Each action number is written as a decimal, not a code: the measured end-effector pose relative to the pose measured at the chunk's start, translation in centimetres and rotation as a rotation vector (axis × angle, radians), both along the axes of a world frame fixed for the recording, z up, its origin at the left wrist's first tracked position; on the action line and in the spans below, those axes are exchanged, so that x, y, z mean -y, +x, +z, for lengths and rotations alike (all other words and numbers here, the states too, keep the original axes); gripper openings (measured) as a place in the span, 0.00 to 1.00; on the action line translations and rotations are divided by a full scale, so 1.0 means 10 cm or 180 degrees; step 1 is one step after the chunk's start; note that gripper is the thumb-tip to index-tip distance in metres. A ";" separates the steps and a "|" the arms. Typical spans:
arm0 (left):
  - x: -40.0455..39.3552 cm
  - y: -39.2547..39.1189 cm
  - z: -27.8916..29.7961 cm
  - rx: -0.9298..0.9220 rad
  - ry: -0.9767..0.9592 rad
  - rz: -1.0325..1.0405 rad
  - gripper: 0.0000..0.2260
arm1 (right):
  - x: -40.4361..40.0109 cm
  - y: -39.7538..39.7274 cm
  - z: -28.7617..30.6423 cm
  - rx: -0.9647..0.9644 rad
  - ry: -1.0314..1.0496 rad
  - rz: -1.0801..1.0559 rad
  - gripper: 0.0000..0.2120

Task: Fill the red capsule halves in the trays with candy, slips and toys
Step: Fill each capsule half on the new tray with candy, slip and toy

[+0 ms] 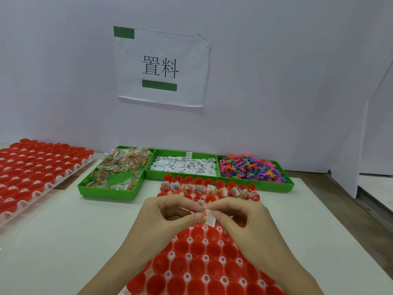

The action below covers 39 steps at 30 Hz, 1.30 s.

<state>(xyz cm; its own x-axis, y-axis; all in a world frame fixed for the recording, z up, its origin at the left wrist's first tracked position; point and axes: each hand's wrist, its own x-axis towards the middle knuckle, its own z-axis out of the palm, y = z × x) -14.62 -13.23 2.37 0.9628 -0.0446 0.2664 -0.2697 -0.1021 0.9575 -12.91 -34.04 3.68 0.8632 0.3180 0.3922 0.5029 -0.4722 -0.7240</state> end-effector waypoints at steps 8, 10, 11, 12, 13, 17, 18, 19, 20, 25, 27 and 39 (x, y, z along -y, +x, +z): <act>0.04 0.02 -0.09 -0.0126 -0.0121 -0.0126 0.11 | 0.02 -0.04 -0.01 -0.0061 0.0314 0.0001 0.06; 0.05 0.02 -0.10 -0.0108 -0.0160 -0.0142 0.12 | 0.03 -0.04 -0.01 -0.0111 0.0358 0.0052 0.05; 0.05 0.02 -0.10 -0.0096 -0.0180 -0.0150 0.12 | 0.03 -0.04 -0.01 -0.0138 0.0353 0.0077 0.05; 0.05 0.01 -0.10 -0.0085 -0.0187 -0.0169 0.12 | 0.04 -0.05 -0.02 -0.0175 0.0339 0.0100 0.05; 0.06 0.01 -0.10 -0.0066 -0.0165 -0.0197 0.11 | 0.04 -0.05 -0.02 -0.0217 0.0311 0.0124 0.04; 0.07 0.00 -0.09 0.0003 -0.0033 -0.0213 0.06 | 0.10 -0.02 0.02 -0.0309 0.0057 0.0180 0.06; 0.06 0.00 -0.08 0.0002 -0.0026 -0.0166 0.06 | 0.12 0.00 0.04 -0.0314 0.0048 0.0145 0.07; 0.05 0.01 -0.08 0.0004 -0.0020 -0.0115 0.06 | 0.15 0.03 0.06 -0.0324 0.0079 0.0087 0.08; 0.04 0.01 -0.08 0.0013 -0.0015 -0.0076 0.05 | 0.18 0.06 0.09 -0.0327 0.0116 0.0002 0.08; -0.03 0.06 -0.11 0.0078 -0.0012 0.0017 0.03 | 0.32 0.51 0.14 -0.0162 -0.0276 -0.0596 0.08; -0.06 0.08 -0.11 0.0103 -0.0038 0.0074 0.05 | 0.36 0.83 0.14 -0.0011 -0.0710 -0.0818 0.06; -0.22 0.17 -0.09 0.0125 -0.0200 0.0418 0.06 | 0.54 1.97 0.15 0.0310 -0.2747 -0.0657 0.07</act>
